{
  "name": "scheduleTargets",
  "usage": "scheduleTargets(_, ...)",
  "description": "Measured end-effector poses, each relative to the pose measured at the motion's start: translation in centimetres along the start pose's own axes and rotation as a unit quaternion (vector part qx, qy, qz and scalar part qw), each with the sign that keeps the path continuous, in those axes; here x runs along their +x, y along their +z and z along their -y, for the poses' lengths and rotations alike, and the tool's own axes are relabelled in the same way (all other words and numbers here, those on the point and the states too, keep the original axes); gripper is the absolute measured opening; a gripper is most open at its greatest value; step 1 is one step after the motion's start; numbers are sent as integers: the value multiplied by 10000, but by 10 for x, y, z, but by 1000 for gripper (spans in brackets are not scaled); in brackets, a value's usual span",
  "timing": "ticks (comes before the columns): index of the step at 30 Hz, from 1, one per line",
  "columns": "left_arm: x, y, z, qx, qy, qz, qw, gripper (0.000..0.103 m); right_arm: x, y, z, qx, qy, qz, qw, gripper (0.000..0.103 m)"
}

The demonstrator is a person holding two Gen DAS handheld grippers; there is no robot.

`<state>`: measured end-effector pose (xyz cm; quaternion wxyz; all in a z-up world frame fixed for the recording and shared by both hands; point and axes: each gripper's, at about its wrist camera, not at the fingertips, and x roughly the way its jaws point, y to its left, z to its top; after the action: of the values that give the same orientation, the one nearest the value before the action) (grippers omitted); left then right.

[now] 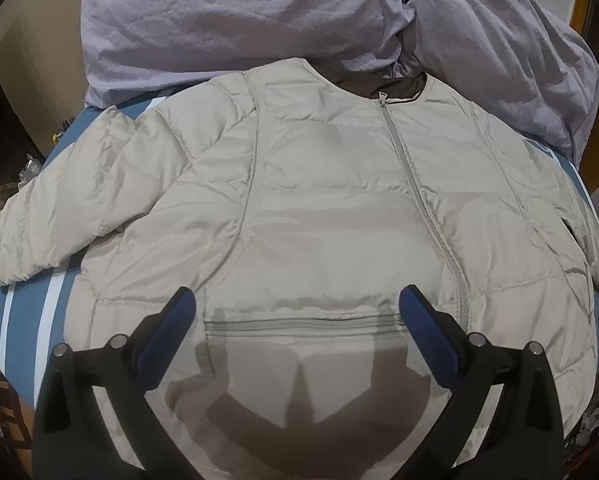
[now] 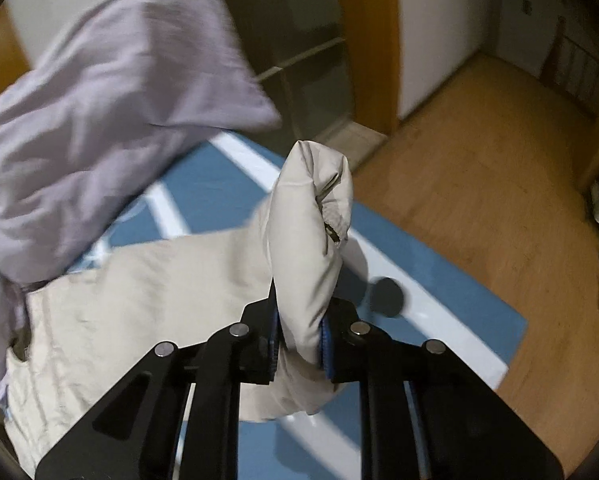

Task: Fold large clothes
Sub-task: 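Carry the sleeve with the right gripper across the jacket front, then release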

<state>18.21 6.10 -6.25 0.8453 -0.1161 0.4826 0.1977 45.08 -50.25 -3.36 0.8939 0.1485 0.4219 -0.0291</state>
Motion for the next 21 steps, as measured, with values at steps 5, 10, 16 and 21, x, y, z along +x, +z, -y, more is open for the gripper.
scheduleTargets(5, -4, -1, -8, -39, 94, 44, 9999, 101, -9, -2, -61, -441, 590, -119, 9972, 17)
scheduleTargets(10, -7, -7, -20, -136, 187, 4, 9997, 101, -7, -20, -135, -966, 1098, -404, 9884, 17)
scheduleTargets(16, -12, -13, -35, -266, 291, -12, 9992, 101, -5, -63, -219, -1722, 1592, -707, 9695, 17)
scheduleTargets(21, -16, -16, -49, -393, 360, 1, 9986, 101, 0, -101, -275, -2117, 1877, -1025, 9536, 17)
